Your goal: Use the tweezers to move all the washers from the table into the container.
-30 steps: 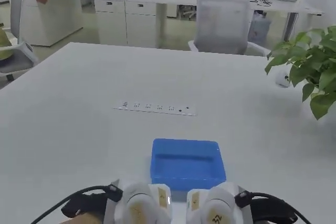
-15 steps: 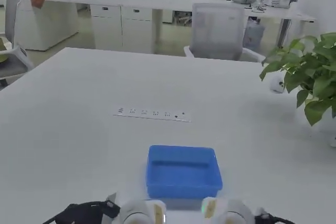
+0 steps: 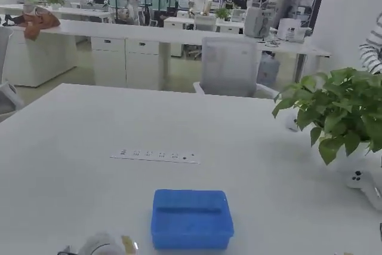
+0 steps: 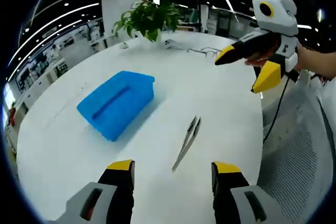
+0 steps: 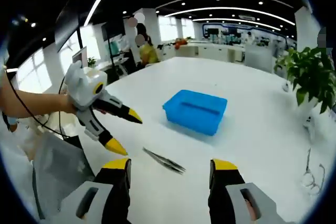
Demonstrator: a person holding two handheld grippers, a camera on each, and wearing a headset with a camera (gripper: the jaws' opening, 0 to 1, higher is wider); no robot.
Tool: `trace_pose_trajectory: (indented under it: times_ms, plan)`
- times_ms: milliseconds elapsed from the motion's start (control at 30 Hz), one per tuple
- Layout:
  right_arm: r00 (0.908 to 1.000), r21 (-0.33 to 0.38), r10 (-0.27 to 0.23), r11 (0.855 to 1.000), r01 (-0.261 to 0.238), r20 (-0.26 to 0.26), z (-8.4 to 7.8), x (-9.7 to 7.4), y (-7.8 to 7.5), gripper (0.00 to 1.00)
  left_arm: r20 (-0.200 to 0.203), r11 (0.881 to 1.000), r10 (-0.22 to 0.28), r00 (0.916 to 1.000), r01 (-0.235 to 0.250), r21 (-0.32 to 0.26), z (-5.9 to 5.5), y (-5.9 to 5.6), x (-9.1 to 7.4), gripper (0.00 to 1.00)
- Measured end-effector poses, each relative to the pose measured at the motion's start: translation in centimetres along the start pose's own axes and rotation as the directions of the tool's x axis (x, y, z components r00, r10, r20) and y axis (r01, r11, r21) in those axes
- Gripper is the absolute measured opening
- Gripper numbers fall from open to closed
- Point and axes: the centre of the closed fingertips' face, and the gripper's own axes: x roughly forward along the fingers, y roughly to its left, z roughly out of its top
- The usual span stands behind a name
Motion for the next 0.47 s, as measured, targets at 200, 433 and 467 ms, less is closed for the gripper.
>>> trace_pose_trajectory:
  times_ms: [200,433,467]
  plan:
    - [0.9959,0.003,-0.087,0.996,0.087,0.025,-0.8,-2.2,-1.6,0.72,0.069,0.985,0.117,0.9907,-0.107,-0.132,-0.3,0.5,-4.9,0.79]
    - [0.9873,0.070,-0.139,0.989,0.134,0.078,-1.4,-4.2,-2.4,0.78,0.150,0.942,0.283,0.9474,-0.245,-0.229,-1.5,0.7,-8.3,0.90]
    - [0.9864,0.068,-0.144,0.988,0.138,0.080,-1.4,-4.2,-2.4,0.80,0.153,0.939,0.291,0.9445,-0.251,-0.236,-1.6,0.7,-8.5,0.92]
